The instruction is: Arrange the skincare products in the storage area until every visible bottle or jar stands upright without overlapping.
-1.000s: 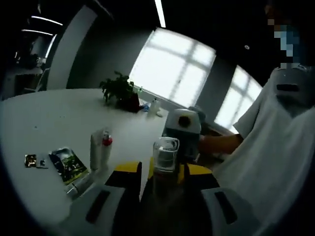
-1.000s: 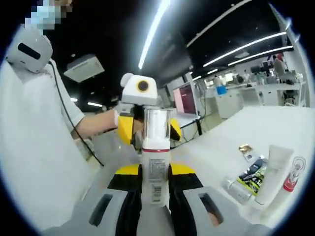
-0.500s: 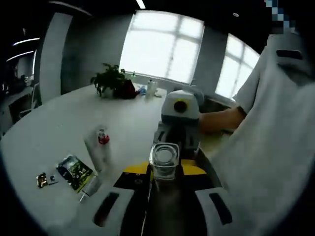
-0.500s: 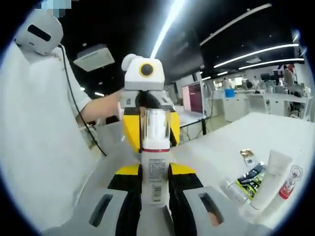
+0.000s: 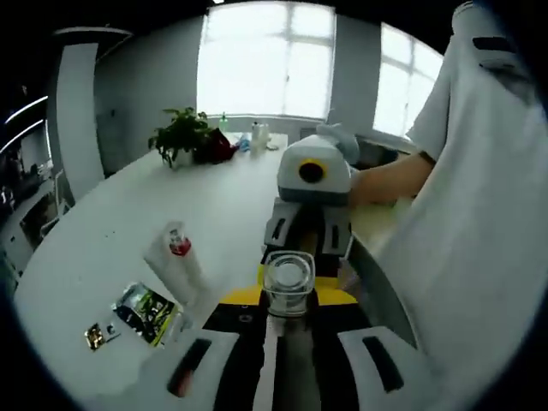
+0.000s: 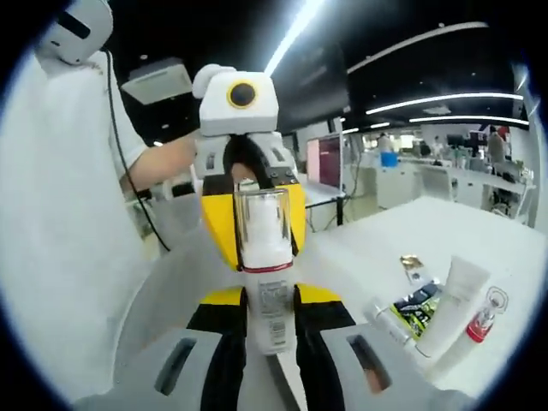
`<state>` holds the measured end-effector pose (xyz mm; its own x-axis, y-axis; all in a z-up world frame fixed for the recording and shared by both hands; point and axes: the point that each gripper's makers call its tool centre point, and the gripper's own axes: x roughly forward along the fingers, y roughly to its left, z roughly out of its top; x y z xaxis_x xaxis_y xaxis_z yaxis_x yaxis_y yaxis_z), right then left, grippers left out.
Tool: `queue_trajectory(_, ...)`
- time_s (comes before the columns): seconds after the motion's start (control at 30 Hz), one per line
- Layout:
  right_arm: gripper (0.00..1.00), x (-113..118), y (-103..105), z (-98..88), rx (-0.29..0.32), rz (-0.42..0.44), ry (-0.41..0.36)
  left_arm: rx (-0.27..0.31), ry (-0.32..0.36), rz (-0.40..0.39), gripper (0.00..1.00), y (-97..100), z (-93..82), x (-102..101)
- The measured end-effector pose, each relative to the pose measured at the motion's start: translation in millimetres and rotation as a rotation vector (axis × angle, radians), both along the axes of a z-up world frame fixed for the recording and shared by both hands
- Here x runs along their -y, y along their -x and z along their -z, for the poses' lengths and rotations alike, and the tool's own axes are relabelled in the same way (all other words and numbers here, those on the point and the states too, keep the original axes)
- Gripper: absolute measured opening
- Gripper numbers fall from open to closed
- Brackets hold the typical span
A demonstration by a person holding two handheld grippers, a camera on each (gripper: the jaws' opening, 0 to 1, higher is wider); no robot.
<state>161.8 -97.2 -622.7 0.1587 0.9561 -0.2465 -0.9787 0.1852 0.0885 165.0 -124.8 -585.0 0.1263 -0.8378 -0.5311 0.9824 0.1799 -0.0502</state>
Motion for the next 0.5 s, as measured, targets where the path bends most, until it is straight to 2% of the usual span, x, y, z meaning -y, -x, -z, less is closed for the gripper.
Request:
queue_trajectory(0.23,0.23,12.3,-13.1,11.2,-0.028,0.113,0.025,0.004,0.018,-0.013,0.23,-11.8,8.7,6.7)
queue_trajectory(0.37,0.35,22.8,-21.7,24.9,-0.036,0.192,0.066,-0.004,0.012,-0.019,0.23,-17.1,16.9,11.6)
queue_trajectory(0.5,0.46,29.8,-25.5,33.2,-0.05,0.23,0.089,-0.002,-0.009,-0.015,0.23,-21.7,26.5,16.0)
